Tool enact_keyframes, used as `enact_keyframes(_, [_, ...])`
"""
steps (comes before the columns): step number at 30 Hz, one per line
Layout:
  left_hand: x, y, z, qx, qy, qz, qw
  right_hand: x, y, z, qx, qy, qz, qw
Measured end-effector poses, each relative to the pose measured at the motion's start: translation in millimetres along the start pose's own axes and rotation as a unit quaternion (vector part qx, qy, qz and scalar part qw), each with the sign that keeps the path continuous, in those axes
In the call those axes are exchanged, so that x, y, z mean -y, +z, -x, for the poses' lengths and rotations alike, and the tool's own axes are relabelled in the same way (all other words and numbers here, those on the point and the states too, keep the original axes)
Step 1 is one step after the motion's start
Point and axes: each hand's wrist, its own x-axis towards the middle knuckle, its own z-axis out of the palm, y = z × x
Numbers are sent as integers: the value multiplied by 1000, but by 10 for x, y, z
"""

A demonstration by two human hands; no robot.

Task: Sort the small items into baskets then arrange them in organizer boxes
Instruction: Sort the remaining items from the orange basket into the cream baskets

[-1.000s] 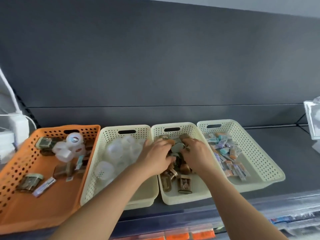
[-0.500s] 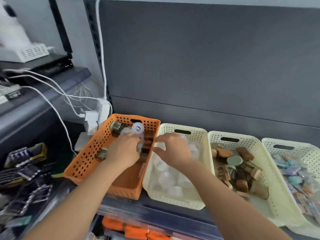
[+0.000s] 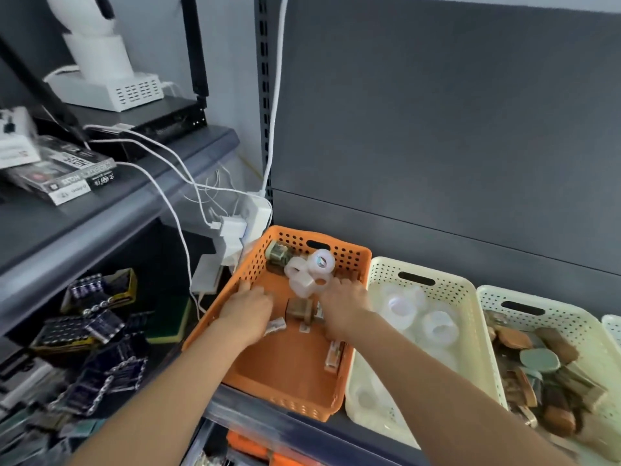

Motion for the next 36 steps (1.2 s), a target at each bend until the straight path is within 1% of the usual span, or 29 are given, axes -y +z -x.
enact_keyframes(2, [26, -8, -31, 1, 4, -2, 1000, 36, 18, -12, 1, -6, 0, 1000])
enact_keyframes(5, [37, -11, -53, -14, 11, 25, 1000, 44, 13, -19, 4, -41, 3, 999])
enact_keyframes(9, [76, -50, -85, -44, 14, 119, 992, 33, -12, 10, 7, -62, -18, 998])
enact_keyframes(11, [89, -82, -94, -57, 13, 157, 986, 13, -26, 39, 4, -55, -20, 998])
enact_keyframes(15, [65, -126, -90, -75, 5, 200, 977, 1, -30, 108, 2, -24, 8, 1000])
enact_keyframes(19, [26, -146, -63, -72, 10, 214, 974, 29, -44, 114, -15, 8, -22, 1000])
enact_keyframes(22, [10, -159, -40, -78, 11, 220, 972, 9, -37, 121, -27, 9, -44, 999])
enact_keyframes(28, [-60, -193, -13, -86, 7, 227, 970, 17, -19, 138, -23, 8, -18, 1000])
enact_keyframes(30, [-67, -186, -5, -88, 5, 228, 970, 19, -20, 141, -13, -6, 4, 1000])
enact_keyframes(33, [-71, -180, -3, -90, 1, 231, 969, 7, -10, 146, 28, -39, 43, 998])
enact_keyframes(35, [-77, -180, -4, -90, 2, 233, 968, -1, -7, 133, 44, -56, 32, 997])
enact_keyframes(36, [-79, -183, -4, -90, 2, 234, 968, -3, -10, 131, 38, -62, 12, 997])
